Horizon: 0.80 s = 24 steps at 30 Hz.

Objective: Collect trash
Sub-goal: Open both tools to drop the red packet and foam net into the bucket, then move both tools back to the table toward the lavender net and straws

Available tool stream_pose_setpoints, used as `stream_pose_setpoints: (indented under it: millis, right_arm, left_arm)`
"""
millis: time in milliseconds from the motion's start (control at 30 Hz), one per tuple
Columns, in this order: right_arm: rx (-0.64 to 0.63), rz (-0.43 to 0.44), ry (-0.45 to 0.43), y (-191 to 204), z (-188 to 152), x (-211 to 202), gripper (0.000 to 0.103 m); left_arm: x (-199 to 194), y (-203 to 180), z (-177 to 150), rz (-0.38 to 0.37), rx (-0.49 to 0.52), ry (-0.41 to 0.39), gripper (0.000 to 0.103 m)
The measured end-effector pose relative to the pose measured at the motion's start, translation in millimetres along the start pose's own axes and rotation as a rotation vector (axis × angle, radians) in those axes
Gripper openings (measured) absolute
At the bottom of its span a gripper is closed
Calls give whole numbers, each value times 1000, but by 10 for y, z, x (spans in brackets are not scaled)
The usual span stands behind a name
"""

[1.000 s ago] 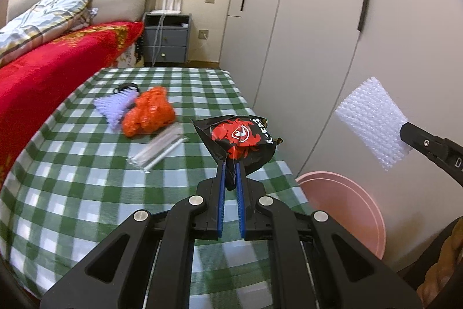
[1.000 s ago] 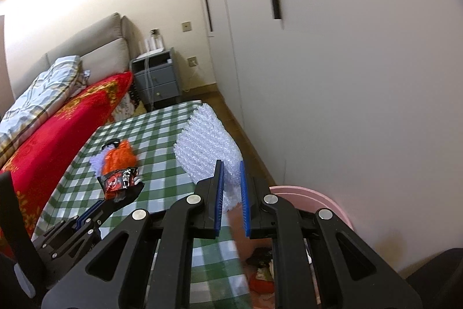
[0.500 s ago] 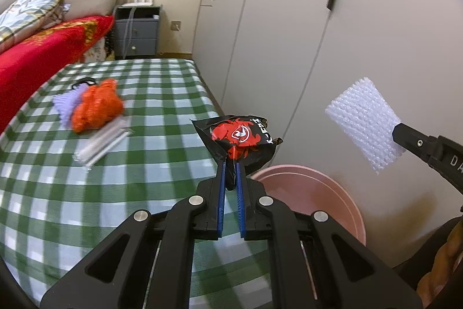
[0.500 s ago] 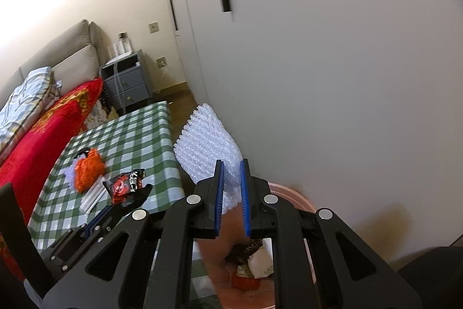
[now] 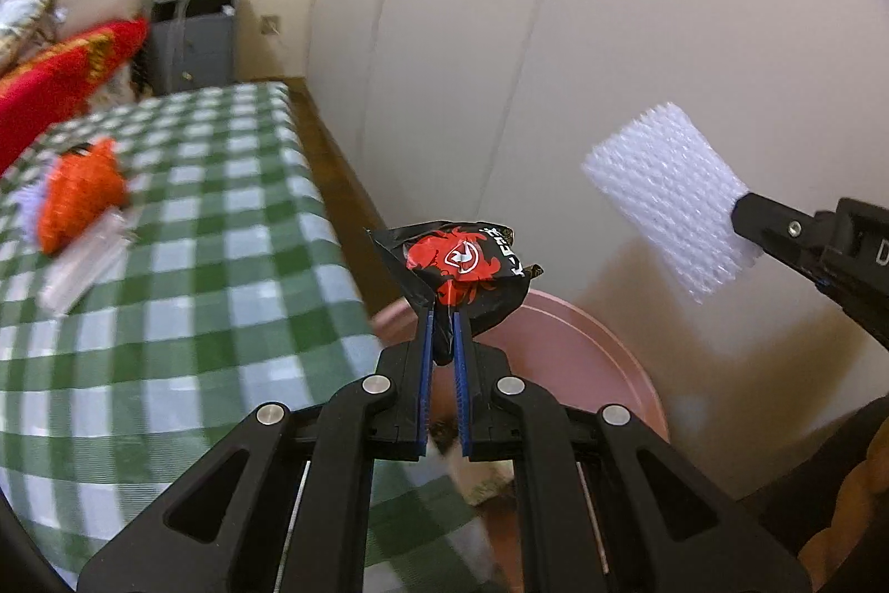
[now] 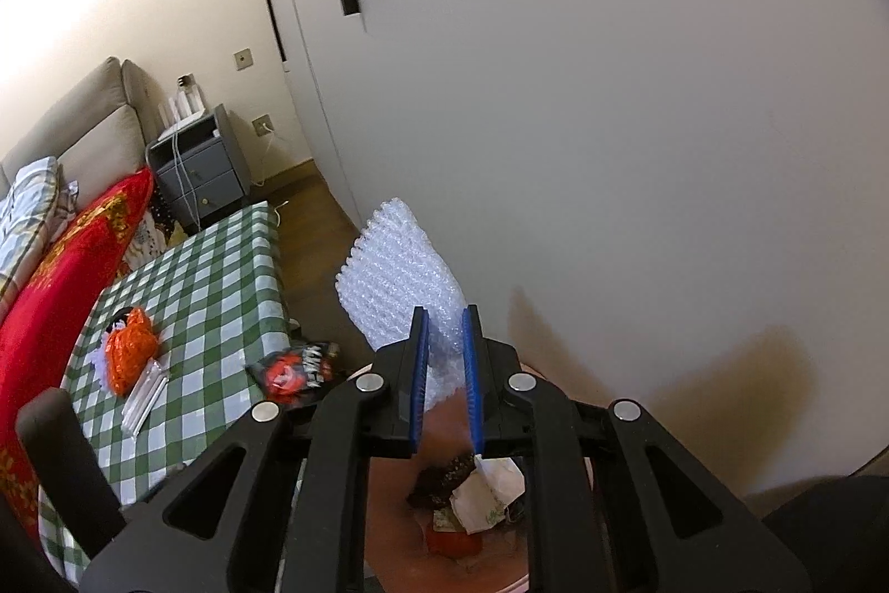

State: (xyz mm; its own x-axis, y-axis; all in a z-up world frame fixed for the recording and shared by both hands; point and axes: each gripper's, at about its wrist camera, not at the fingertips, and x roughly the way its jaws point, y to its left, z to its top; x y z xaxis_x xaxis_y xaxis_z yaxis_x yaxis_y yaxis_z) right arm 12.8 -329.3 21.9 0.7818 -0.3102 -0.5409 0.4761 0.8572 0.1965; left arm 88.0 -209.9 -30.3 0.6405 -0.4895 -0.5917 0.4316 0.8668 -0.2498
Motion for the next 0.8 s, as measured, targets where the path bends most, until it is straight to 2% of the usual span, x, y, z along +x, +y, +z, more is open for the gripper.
stream_pose_setpoints:
  millis: [33,100,133,200,267,500,800]
  right_arm:
    - [11,-4,5,-13,4,18,17]
    - [27,4,28,-25,4,73,24]
    - [29,2,32,-22,-5,83,28]
    - [27,-2,31,-4,-15,88,30]
    - [24,-4,29,8,-24,86,31]
    - [13,20,26,87,-57,81,32]
    - [-60,120,1,408,-150,30,32]
  left_arm:
    - [38,-7,-1,-22,2,16,8]
    - [133,-38,-35,-54,13,63,10]
    - [158,-36,-53,-58,15,76,17]
    - [172,-19,-85,-60,6,85,24]
    - [150,29,-87,-52,-11,84,24]
    - [-35,185,-95,4,-39,40,24]
    - [-371,592,-39,111,-100,-66,24]
